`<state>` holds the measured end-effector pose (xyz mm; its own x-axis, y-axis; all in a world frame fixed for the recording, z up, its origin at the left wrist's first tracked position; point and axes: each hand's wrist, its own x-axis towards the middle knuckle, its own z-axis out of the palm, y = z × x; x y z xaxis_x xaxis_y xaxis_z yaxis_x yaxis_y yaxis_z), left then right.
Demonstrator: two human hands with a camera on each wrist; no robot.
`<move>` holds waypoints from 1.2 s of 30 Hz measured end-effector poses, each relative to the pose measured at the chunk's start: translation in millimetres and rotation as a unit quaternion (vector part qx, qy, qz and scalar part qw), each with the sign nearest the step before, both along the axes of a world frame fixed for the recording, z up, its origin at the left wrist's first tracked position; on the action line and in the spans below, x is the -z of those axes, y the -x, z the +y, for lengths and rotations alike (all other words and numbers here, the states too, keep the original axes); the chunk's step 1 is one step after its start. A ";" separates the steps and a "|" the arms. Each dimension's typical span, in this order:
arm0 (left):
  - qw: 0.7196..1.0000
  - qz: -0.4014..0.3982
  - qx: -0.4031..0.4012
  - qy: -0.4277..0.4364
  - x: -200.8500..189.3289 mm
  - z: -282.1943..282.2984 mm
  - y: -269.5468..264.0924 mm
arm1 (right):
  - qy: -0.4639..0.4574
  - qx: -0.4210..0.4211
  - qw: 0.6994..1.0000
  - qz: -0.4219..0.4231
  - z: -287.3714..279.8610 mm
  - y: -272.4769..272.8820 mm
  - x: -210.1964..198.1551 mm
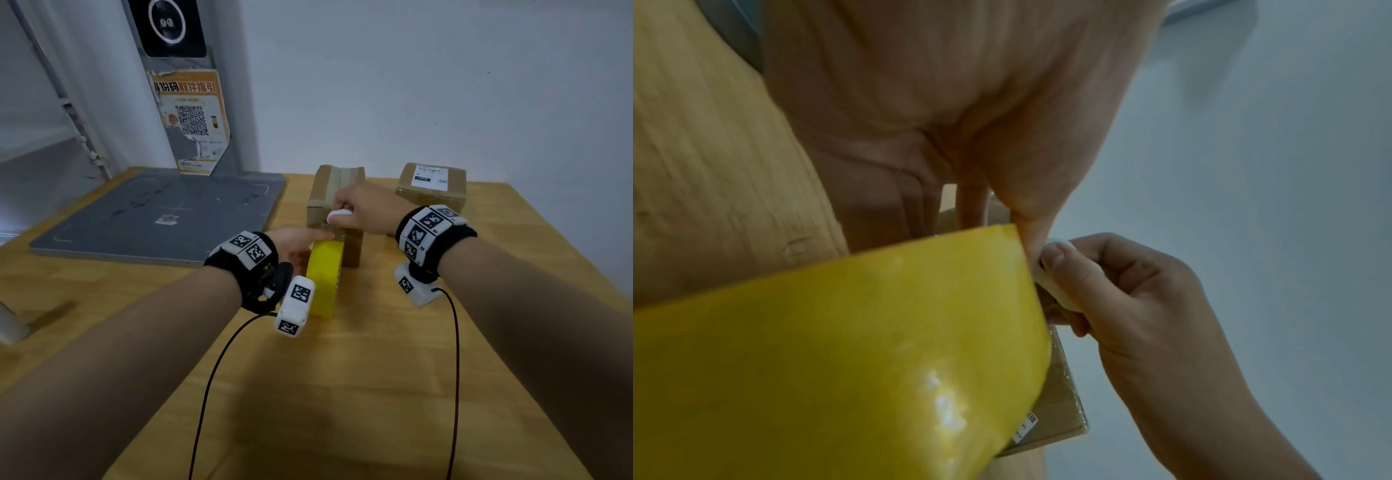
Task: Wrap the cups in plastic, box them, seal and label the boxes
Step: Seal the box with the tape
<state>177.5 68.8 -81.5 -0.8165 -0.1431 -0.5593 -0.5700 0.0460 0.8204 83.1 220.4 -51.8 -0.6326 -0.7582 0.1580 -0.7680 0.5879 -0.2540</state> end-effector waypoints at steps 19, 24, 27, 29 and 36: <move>0.999 0.038 -0.014 0.018 14.5 -3.1 9.8 | -0.084 0.034 0.995 -0.027 13.7 5.9 2.7; 0.999 0.040 -0.013 0.013 18.2 -4.1 5.8 | -0.009 0.092 0.983 -0.160 52.1 -4.8 18.7; 0.999 0.050 -0.009 0.001 18.4 -3.9 -1.4 | -0.066 0.122 0.964 -0.229 65.9 -13.2 37.9; 0.998 0.069 -0.006 -0.015 17.9 -2.0 -11.4 | -0.084 0.138 0.950 -0.266 73.5 -18.0 51.6; 0.989 0.142 0.009 -0.033 21.5 9.4 -51.0 | -0.017 0.194 0.955 -0.223 73.9 -36.4 51.1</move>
<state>228.5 78.2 -103.0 -0.9439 -0.0971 -0.3155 -0.3165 -0.0050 0.9486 119.5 294.3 -102.9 -0.8652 -0.4537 -0.2136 -0.3108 0.8194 -0.4816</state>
